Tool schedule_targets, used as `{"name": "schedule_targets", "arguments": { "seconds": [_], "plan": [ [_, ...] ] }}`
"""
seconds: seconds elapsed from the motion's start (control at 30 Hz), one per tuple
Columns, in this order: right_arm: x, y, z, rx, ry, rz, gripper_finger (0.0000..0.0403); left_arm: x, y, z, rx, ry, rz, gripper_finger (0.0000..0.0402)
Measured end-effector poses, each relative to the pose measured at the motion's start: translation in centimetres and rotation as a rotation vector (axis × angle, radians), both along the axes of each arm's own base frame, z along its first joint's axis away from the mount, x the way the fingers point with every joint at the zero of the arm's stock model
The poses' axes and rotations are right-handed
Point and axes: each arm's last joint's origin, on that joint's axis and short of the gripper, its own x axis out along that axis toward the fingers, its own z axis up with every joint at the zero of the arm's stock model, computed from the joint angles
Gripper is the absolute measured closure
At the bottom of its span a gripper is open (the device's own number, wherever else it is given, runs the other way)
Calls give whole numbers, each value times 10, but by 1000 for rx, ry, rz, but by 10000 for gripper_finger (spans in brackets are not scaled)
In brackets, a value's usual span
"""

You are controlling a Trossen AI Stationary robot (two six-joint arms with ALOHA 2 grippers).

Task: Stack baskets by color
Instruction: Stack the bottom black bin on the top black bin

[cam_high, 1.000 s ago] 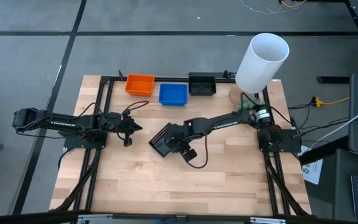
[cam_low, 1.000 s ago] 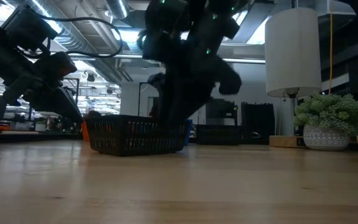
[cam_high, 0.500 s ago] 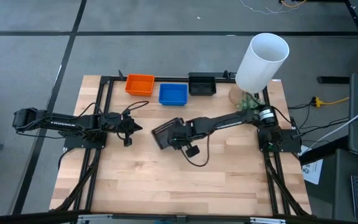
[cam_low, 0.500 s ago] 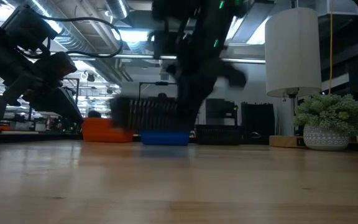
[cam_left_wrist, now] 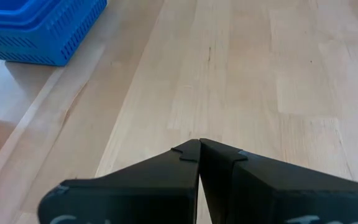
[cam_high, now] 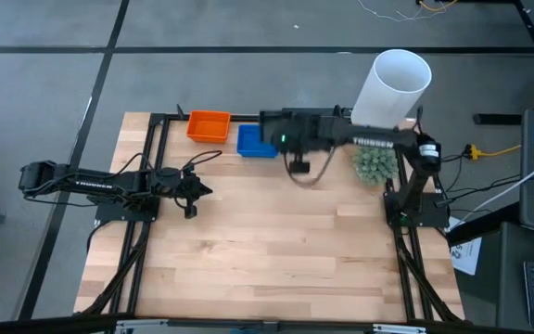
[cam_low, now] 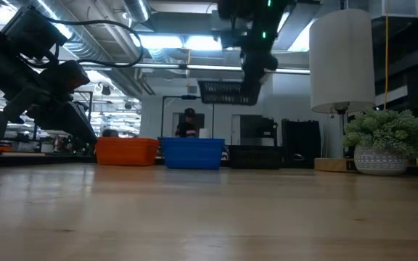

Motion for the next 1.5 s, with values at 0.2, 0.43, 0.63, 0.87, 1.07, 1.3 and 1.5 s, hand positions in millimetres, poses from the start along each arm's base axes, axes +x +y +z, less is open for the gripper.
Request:
{"name": "schedule_targets", "arguments": {
  "seconds": [0.2, 0.43, 0.63, 0.87, 1.07, 1.3, 1.5],
  "plan": [
    [-17, -69, -16, 19, 62, -50, 402, 0, 0, 0, 1, 1, -1, 401],
    [-43, -104, -47, 109, 102, -57, 402, 0, 0, 0, 21, 9, -13, 401],
    [-50, -109, -70, 157, 97, -19, 403, 0, 0, -1, 20, 12, -12, 401],
    [-53, -110, -86, 152, 89, -2, 403, 0, 0, -1, 15, 10, -9, 401],
    [-57, -115, -88, 150, 75, -32, 402, 0, 0, -1, 14, 10, -9, 401],
    [-58, -115, -88, 157, 81, -40, 367, 0, 0, -1, 13, 10, -8, 401],
    [-62, -114, -90, 180, 108, -63, 328, 0, 0, -1, 13, 10, -8, 401]
  ]
}}
